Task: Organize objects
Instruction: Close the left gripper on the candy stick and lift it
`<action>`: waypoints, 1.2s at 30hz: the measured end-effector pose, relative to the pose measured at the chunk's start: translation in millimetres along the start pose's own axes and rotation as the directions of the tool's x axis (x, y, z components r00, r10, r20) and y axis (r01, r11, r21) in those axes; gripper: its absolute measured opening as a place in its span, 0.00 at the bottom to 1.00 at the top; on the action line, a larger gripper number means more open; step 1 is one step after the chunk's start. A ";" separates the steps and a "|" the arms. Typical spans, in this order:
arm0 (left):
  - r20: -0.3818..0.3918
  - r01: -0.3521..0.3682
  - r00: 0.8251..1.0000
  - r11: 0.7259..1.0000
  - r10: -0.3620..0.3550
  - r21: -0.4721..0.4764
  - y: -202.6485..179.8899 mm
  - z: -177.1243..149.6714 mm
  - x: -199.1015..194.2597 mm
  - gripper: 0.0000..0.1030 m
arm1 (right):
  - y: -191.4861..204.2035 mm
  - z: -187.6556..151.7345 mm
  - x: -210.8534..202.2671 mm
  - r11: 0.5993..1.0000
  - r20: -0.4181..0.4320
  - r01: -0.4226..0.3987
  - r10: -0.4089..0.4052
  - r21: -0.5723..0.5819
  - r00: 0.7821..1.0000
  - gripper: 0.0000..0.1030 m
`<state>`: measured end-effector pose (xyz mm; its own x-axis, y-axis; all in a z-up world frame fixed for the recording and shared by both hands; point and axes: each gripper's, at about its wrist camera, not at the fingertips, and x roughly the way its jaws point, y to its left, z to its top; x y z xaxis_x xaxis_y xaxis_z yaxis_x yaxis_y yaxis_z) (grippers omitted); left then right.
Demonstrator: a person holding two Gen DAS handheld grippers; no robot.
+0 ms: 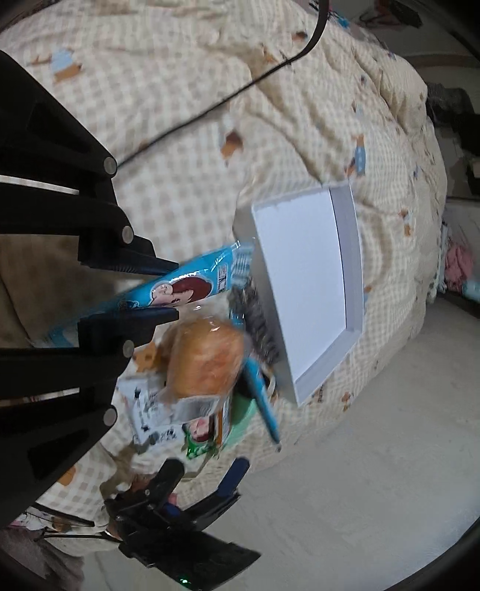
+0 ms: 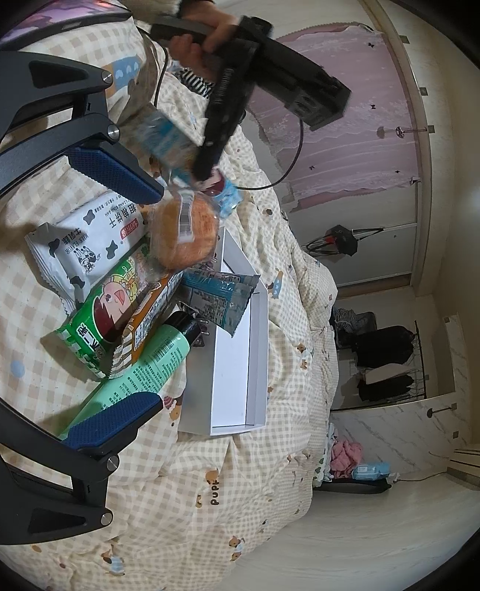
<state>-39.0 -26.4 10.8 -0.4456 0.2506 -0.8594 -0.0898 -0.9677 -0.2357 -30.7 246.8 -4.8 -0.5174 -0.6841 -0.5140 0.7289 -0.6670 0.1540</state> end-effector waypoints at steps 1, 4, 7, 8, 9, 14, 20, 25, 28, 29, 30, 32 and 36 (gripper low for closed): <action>-0.010 -0.027 1.000 1.000 0.027 -0.005 1.8 0.7 0.8 0.19 | -0.2 0.2 0.1 1.000 0.000 0.000 0.000 0.000 1.000 0.99; -0.045 -0.129 0.991 0.992 0.128 -0.015 3.6 0.1 8.2 0.30 | -0.1 0.2 0.0 1.000 0.000 0.000 0.000 0.000 1.000 0.99; -0.052 -0.165 0.985 0.986 0.164 -0.028 1.9 -0.9 17.7 0.59 | -0.4 0.4 0.2 1.000 -0.001 -0.002 0.002 0.003 1.000 0.99; -0.053 -0.181 0.982 0.983 0.180 -0.017 -1.4 -2.0 19.7 0.59 | -0.7 -0.2 -0.2 1.000 0.000 -0.002 0.002 0.004 1.000 0.99; -0.055 -0.197 0.979 0.980 0.196 -0.004 -3.6 -3.1 20.4 0.59 | -0.6 0.1 -0.2 1.000 0.001 -0.002 0.002 0.006 1.000 0.99; -0.057 -0.256 0.965 0.967 0.256 0.000 -0.4 -0.1 34.6 0.59 | 0.1 -0.6 -1.5 1.000 0.002 -0.002 0.002 0.008 1.000 0.99; -0.073 -0.133 0.989 0.986 0.125 -0.105 16.5 1.5 38.2 0.33 | 0.2 -0.9 -2.4 1.000 0.004 -0.003 0.003 0.009 1.000 0.99; 0.048 -0.170 0.984 0.983 0.173 -0.062 3.6 -2.3 5.0 0.30 | -0.4 -1.0 -2.4 1.000 0.003 -0.005 0.005 0.013 1.000 0.99; 0.186 -0.141 0.972 0.990 0.142 -0.018 -10.7 -6.2 -24.0 0.31 | -0.2 0.0 -3.5 1.000 0.004 -0.006 0.006 0.016 1.000 0.99; 0.206 -0.129 0.970 0.992 0.127 -0.004 -14.4 -6.6 -28.8 0.31 | 0.3 0.1 -3.6 1.000 0.004 -0.006 0.006 0.015 1.000 0.99; 0.233 -0.108 0.967 0.994 0.103 0.011 -19.0 -9.9 -34.5 0.31 | 0.2 0.6 -2.9 1.000 0.004 -0.005 0.005 0.015 1.000 0.99; 0.265 -0.037 0.964 0.998 0.025 0.041 -27.6 -16.8 -41.5 0.31 | 1.0 0.9 -2.9 1.000 0.004 -0.005 0.005 0.013 1.000 0.99; 0.217 0.111 0.971 0.993 -0.100 -0.036 -23.2 -24.8 -40.3 0.31 | 0.7 0.7 -3.0 1.000 0.004 -0.005 0.005 0.014 1.000 0.99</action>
<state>3.1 -13.4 39.7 -0.6166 0.3344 -0.7127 -0.1065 -0.9324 -0.3454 -29.0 248.2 -2.6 -0.5155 -0.6885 -0.5102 0.7253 -0.6676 0.1681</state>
